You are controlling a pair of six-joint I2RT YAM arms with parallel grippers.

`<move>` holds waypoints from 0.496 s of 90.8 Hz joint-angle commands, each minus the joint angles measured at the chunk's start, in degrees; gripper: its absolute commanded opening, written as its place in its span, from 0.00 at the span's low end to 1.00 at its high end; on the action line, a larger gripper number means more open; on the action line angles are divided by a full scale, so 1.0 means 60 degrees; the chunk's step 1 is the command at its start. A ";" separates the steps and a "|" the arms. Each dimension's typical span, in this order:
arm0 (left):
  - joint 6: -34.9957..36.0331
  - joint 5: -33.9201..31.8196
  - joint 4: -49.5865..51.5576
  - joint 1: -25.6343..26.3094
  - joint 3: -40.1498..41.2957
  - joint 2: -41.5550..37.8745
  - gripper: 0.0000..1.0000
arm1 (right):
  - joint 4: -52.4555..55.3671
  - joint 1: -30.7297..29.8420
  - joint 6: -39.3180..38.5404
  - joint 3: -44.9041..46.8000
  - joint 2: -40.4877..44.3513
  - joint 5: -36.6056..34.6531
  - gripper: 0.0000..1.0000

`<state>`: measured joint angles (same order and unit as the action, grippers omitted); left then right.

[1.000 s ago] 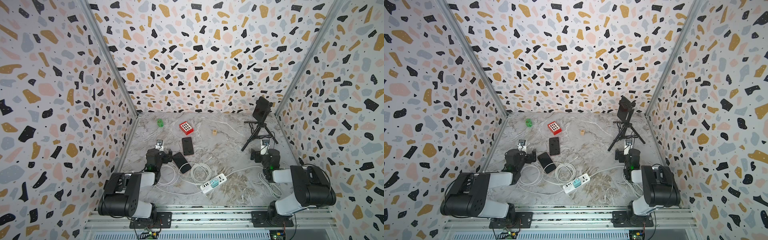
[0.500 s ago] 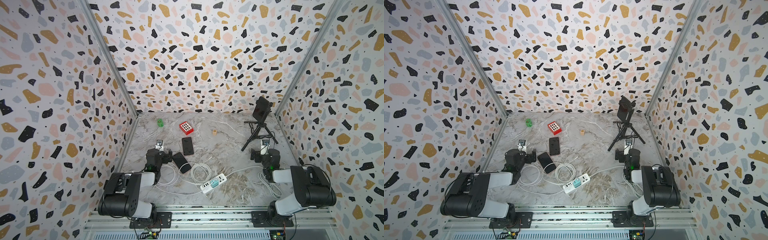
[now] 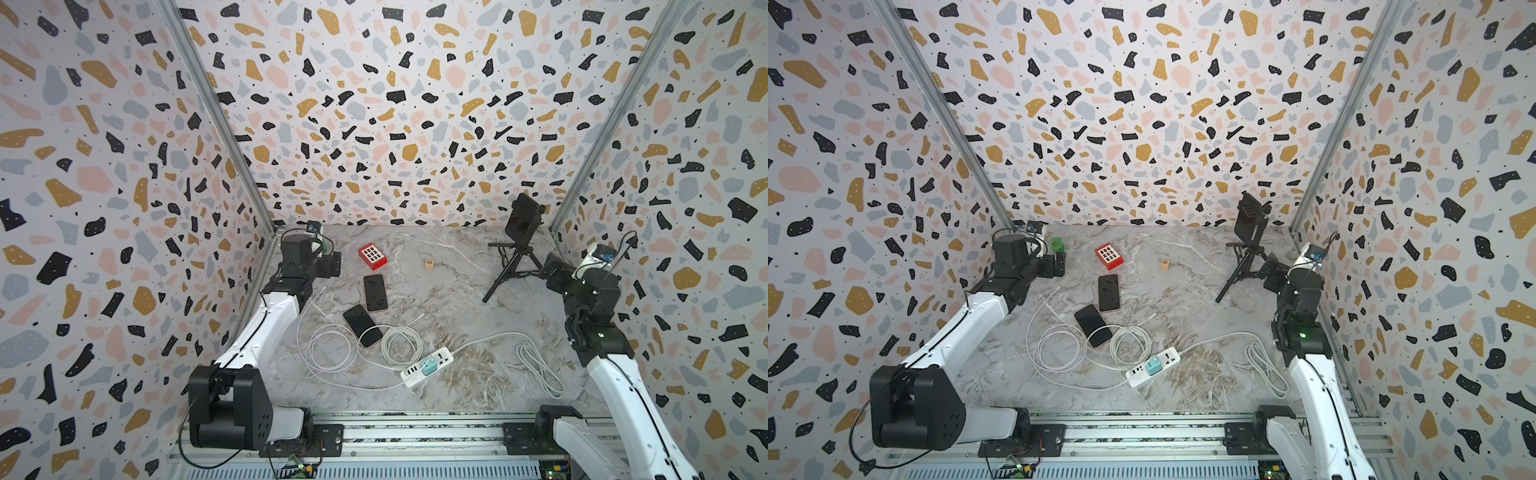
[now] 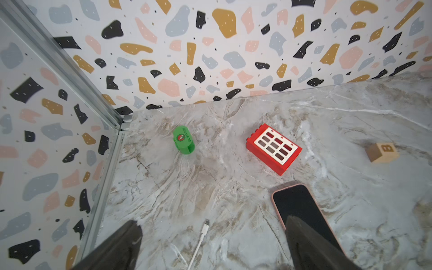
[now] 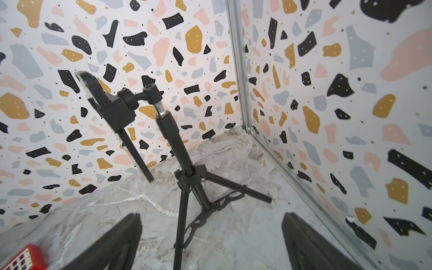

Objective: Plug the charging cable into the phone
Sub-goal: Pick up the charging cable from the center of the board.

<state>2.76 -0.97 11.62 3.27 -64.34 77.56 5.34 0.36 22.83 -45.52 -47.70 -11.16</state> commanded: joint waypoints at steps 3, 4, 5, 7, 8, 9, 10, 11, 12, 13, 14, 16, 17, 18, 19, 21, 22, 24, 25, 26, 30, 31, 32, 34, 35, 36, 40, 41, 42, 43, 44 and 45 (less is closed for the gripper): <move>-0.0615 0.0090 0.2765 -0.0017 -0.0518 -0.0328 1.00 | 0.1868 -0.0080 0.0192 -0.0417 -0.0232 0.1279 1.00; -0.0626 0.0133 0.2795 -0.0017 -0.0522 -0.0328 1.00 | 0.1902 -0.0099 0.0171 -0.0473 -0.0272 0.1438 1.00; -0.0617 0.0184 0.2846 -0.0017 -0.0540 -0.0336 1.00 | 0.1934 -0.0124 0.0153 -0.0501 -0.0321 0.1583 1.00; -0.0547 0.0267 0.2951 -0.0017 -0.0563 -0.0334 1.00 | 0.1983 -0.0157 0.0136 -0.0548 -0.0405 0.1849 1.00; -0.0526 0.0317 0.2998 -0.0017 -0.0567 -0.0332 1.00 | 0.2004 -0.0182 0.0121 -0.0575 -0.0453 0.1986 1.00; -0.0486 0.0357 0.3036 -0.0017 -0.0577 -0.0330 1.00 | 0.2036 -0.0201 0.0114 -0.0603 -0.0492 0.2128 1.00; -0.0437 0.0384 0.3062 -0.0017 -0.0581 -0.0315 1.00 | 0.2052 -0.0226 0.0110 -0.0632 -0.0548 0.2272 1.00; -0.0398 0.0390 0.3097 -0.0017 -0.0584 -0.0315 1.00 | 0.2075 -0.0268 0.0101 -0.0654 -0.0606 0.2425 1.00; -0.0356 0.0393 0.3144 -0.0017 -0.0592 -0.0307 1.00 | 0.2094 -0.0318 0.0103 -0.0679 -0.0671 0.2626 1.00; -0.0328 0.0395 0.3182 -0.0017 -0.0596 -0.0303 1.00 | 0.2125 -0.0365 0.0090 -0.0707 -0.0725 0.2792 1.00; -0.0284 0.0410 0.3230 -0.0025 -0.0598 -0.0301 1.00 | 0.2155 -0.0417 0.0084 -0.0735 -0.0826 0.2941 1.00; -0.0190 0.0418 0.3303 -0.0030 -0.0604 -0.0307 1.00 | 0.2251 -0.0534 0.0049 -0.0826 -0.1008 0.3210 1.00; -0.0135 0.0437 0.3335 -0.0031 -0.0602 -0.0311 1.00 | 0.2321 -0.0641 0.0034 -0.0868 -0.1106 0.3311 1.00; -0.0100 0.0439 0.3365 -0.0031 -0.0594 -0.0313 1.00 | 0.2392 -0.0746 0.0026 -0.0926 -0.1177 0.3377 1.00; -0.0061 0.0454 0.3395 -0.0032 -0.0583 -0.0306 1.00 | 0.2472 -0.0828 0.0008 -0.0991 -0.1272 0.3416 1.00; 0.0005 0.0495 0.3440 -0.0032 -0.0545 -0.0309 1.00 | 0.2656 -0.1109 -0.0025 -0.1113 -0.1496 0.3435 1.00; 0.0029 0.0519 0.3454 -0.0039 -0.0521 -0.0311 1.00 | 0.2729 -0.1258 -0.0062 -0.1173 -0.1621 0.3431 1.00; 0.0072 0.0625 0.3495 -0.0045 -0.0460 -0.0332 1.00 | 0.2856 -0.1539 -0.0145 -0.1291 -0.1855 0.3428 1.00; 0.0091 0.0664 0.3504 -0.0046 -0.0420 -0.0330 1.00 | 0.2924 -0.1671 -0.0173 -0.1357 -0.1969 0.3420 1.00; 0.0108 0.0750 0.3501 -0.0053 -0.0379 -0.0337 1.00 | 0.2979 -0.1913 -0.0231 -0.1419 -0.2114 0.3387 1.00; 0.0158 0.1080 0.3467 -0.0060 -0.0203 -0.0369 1.00 | 0.3311 -0.2682 -0.0331 -0.1727 -0.2653 0.3044 0.99; 0.0163 0.1170 0.3461 -0.0061 -0.0160 -0.0378 1.00 | 0.3363 -0.2887 -0.0339 -0.1802 -0.2801 0.2928 0.98; 0.0174 0.1303 0.3457 -0.0061 -0.0117 -0.0383 0.99 | 0.3412 -0.3026 -0.0344 -0.1876 -0.2948 0.2826 0.97; 0.0207 0.1520 0.3444 -0.0061 -0.0047 -0.0386 0.99 | 0.3532 -0.3416 -0.0299 -0.2023 -0.3215 0.2632 0.95; 0.0225 0.1618 0.3435 -0.0061 -0.0016 -0.0380 0.99 | 0.3562 -0.3584 -0.0280 -0.2118 -0.3382 0.2554 0.94; 0.0248 0.1681 0.3430 -0.0061 0.0014 -0.0376 0.99 | 0.3613 -0.3734 -0.0226 -0.2203 -0.3502 0.2478 0.94; 0.0319 0.2003 0.3436 -0.0061 0.0073 -0.0353 1.00 | 0.3790 -0.4282 0.0069 -0.2537 -0.4189 0.2147 0.92; 0.0324 0.2049 0.3438 -0.0061 0.0081 -0.0348 1.00 | 0.3830 -0.4442 0.0161 -0.2646 -0.4352 0.2040 0.91; 0.0335 0.2102 0.3432 -0.0061 0.0084 -0.0346 1.00 | 0.3879 -0.4573 0.0258 -0.2745 -0.4514 0.1987 0.91; 0.0340 0.2157 0.3421 -0.0061 0.0093 -0.0337 1.00 | 0.3911 -0.4689 0.0321 -0.2831 -0.4698 0.1908 0.91; 0.0335 0.2185 0.3430 -0.0061 0.0091 -0.0333 1.00 | 0.3942 -0.4814 0.0441 -0.2918 -0.4826 0.1818 0.90; 0.0340 0.2206 0.3428 -0.0061 0.0089 -0.0331 1.00 | 0.3979 -0.4934 0.0566 -0.3005 -0.4935 0.1729 0.90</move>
<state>3.25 6.76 31.35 3.16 -64.79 75.88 23.51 -23.77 22.87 -58.76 -70.96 3.16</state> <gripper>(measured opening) 0.997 0.913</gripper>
